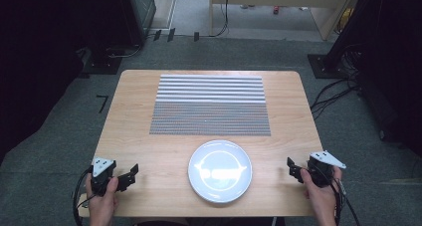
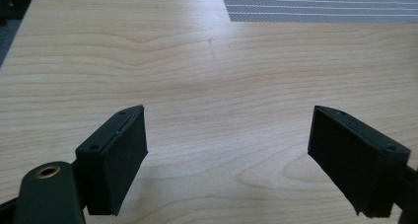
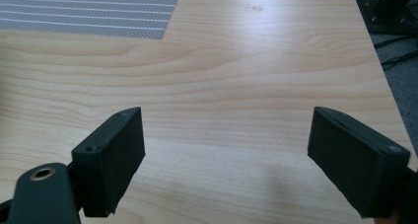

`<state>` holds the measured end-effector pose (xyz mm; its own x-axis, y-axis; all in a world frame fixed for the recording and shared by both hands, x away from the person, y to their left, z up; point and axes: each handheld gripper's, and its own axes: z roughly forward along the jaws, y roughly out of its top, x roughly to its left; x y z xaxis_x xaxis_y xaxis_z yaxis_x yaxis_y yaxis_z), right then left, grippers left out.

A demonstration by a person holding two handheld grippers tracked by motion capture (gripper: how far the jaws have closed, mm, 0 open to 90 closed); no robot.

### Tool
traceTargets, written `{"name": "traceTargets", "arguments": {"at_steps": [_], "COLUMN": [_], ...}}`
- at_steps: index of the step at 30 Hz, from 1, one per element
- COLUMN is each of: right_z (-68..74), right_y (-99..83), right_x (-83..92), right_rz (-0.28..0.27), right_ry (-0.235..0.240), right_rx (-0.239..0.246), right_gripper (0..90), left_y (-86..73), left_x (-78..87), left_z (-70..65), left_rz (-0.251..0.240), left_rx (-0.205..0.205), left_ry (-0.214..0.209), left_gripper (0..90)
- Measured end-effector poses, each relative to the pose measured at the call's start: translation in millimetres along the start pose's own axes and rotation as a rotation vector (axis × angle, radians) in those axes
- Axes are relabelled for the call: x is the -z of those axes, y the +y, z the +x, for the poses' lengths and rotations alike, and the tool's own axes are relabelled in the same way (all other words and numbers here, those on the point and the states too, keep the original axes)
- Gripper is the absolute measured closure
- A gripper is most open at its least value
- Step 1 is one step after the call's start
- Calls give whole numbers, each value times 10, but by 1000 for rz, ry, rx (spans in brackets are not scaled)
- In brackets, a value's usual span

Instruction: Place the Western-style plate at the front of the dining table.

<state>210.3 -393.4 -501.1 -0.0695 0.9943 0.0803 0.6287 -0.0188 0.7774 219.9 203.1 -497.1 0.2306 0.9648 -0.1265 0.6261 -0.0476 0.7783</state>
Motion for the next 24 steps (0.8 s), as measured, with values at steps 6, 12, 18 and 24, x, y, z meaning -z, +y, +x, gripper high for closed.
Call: {"name": "traceTargets", "arguments": {"at_steps": [6,12,18,24], "right_z": [101,228,322,396], "right_y": [21,43,59,68], "right_x": [4,-37,-46,-56], "right_rz": [-11,-8,-19,-26], "right_ry": [11,34,43,54], "right_rx": [12,24,42,46], "right_gripper": [141,141,147,151], "left_y": [5,7,13,16], "left_x": [-19,-54,-71,-98], "left_z": [-78,-171,-218,-285], "left_rz": [3,5,4,6], "left_rx": [-10,-20,-23,-32], "left_ry": [-19,-45,-58,-75], "left_gripper": [149,149,149,149]}}
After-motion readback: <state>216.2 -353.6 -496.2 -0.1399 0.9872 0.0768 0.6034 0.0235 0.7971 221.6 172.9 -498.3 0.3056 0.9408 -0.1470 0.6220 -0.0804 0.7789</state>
